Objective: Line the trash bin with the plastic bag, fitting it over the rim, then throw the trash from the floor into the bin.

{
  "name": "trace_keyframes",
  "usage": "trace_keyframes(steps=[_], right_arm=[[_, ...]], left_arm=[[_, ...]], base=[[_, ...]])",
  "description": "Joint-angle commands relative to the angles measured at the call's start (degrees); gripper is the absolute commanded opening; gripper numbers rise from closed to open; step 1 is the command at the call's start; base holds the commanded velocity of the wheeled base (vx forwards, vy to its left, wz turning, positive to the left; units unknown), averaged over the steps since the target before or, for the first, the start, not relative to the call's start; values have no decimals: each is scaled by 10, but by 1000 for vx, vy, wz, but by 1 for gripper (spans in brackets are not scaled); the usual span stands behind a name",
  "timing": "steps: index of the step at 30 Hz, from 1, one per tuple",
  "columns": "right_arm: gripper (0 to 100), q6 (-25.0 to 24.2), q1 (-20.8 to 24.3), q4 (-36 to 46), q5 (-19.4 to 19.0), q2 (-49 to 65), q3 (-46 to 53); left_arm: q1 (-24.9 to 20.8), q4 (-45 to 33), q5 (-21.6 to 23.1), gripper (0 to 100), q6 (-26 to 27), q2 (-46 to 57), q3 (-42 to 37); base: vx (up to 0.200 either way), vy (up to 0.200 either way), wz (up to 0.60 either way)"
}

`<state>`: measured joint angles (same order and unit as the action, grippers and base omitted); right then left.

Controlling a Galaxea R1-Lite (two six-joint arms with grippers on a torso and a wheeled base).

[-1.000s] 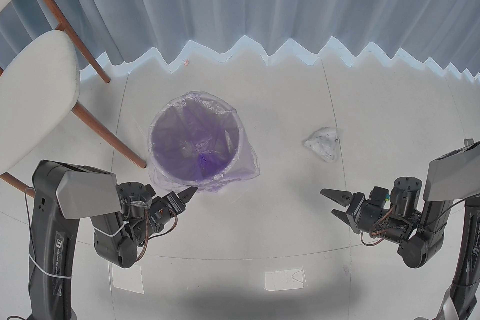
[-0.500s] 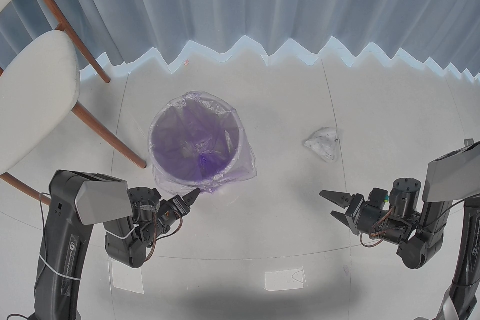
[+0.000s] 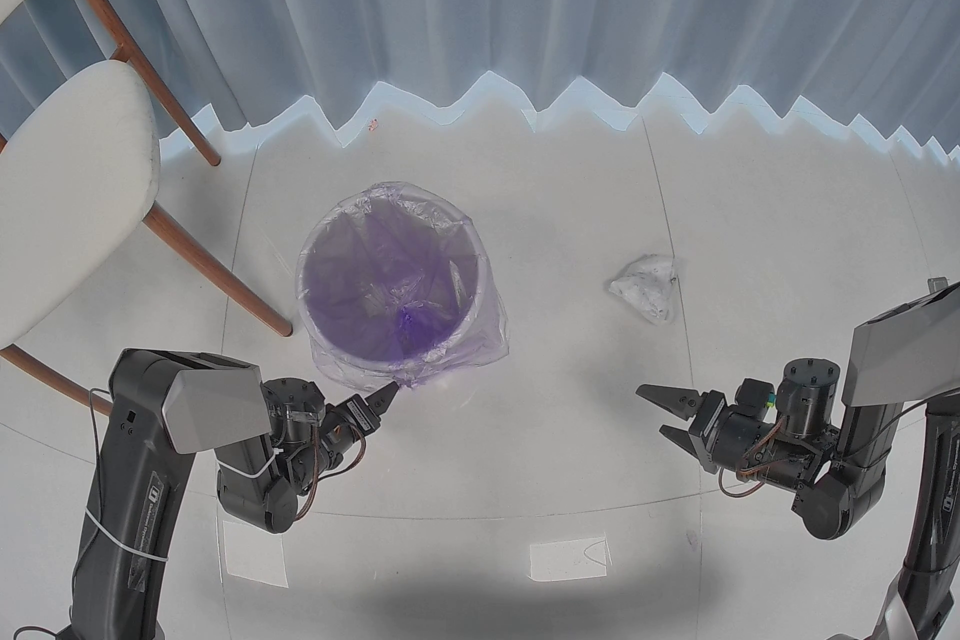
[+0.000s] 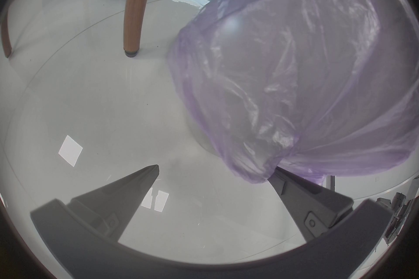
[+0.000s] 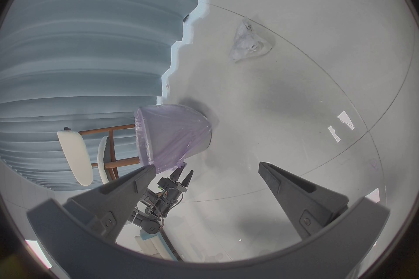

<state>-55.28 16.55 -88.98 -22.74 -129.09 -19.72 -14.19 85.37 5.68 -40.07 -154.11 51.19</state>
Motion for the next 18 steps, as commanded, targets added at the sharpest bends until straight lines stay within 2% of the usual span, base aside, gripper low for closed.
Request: trace_keyframes(steps=[1,9,14,17,18], right_arm=[[100,0,1,-10,0,-4,0],[100,0,1,-10,0,-5,0],[100,0,2,-10,0,-5,1],[100,0,2,-10,0,-6,0],[100,0,2,-10,0,-6,0]], left_arm=[[0,-51,-13,100,3,8,7],[-4,-143,-36,100,3,32,25],[-6,-145,-54,100,32,33,24],[-6,-115,-54,100,69,29,8],[-4,-80,-52,100,83,29,-10]], base=[[0,0,0],[0,0,0],[0,0,0],[0,0,0],[0,0,0]])
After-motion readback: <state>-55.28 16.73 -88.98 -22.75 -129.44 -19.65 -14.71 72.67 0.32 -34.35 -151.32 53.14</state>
